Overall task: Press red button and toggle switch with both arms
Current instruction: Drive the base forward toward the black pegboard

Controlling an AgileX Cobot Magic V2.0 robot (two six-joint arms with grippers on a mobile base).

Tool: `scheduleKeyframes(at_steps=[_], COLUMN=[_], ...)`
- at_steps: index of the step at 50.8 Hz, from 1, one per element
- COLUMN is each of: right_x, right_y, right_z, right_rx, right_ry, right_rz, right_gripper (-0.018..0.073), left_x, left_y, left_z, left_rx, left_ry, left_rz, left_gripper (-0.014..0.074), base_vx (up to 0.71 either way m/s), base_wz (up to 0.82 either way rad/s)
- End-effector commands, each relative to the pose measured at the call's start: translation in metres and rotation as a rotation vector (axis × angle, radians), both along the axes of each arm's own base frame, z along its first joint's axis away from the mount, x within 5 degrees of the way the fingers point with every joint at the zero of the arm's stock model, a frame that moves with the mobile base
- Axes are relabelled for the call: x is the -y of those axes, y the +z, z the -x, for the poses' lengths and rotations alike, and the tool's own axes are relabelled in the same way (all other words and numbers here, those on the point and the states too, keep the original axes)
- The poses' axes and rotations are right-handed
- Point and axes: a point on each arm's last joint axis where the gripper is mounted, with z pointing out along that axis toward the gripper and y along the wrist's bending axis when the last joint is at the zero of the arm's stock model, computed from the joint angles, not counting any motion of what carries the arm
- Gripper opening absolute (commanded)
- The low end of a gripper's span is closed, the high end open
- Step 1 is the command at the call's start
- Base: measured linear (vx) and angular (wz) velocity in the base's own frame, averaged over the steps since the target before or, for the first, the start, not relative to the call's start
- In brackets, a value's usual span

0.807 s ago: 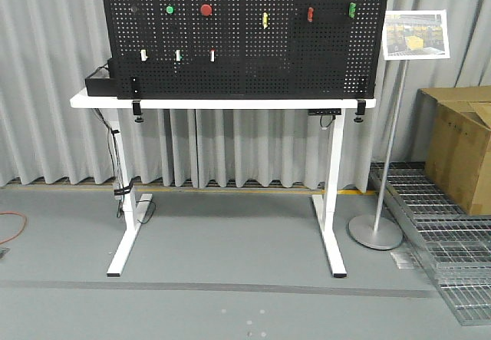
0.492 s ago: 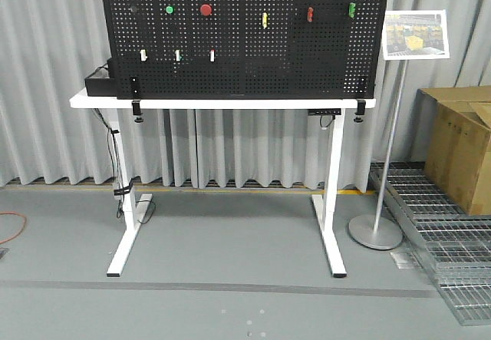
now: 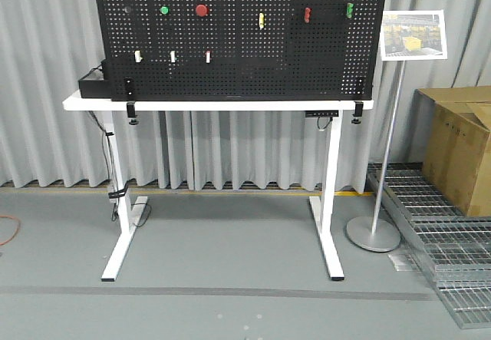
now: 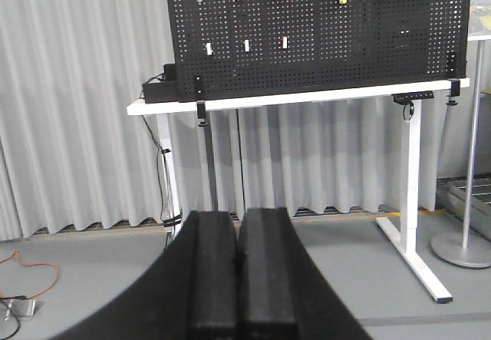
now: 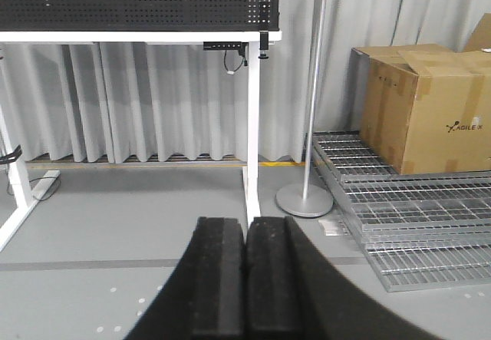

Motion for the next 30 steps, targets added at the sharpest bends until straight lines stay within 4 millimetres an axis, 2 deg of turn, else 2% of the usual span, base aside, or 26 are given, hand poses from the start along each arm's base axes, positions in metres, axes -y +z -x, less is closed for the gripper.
scheduleKeyframes(at_steps=[1,30], right_x=[-0.0002,-0.0002], right_y=[0.0054,0.0054], right_z=[0.0005,0.0005], right_rx=[0.095,0.096], right_ry=[0.002,0.002], right_rz=[0.013,0.013], right_gripper=[0.0,0.0], left_x=[0.0003,0.0003], left_y=[-0.002,-0.002], left_z=[-0.0008,-0.0008], left_rx=[0.048,0.048], left_ry=[-0.006,-0.006], left_rz=[0.018,0.018], left_gripper=[0.0002,0.0002], base_vx=[0.15,0.27], base_wz=[-0.06,-0.09])
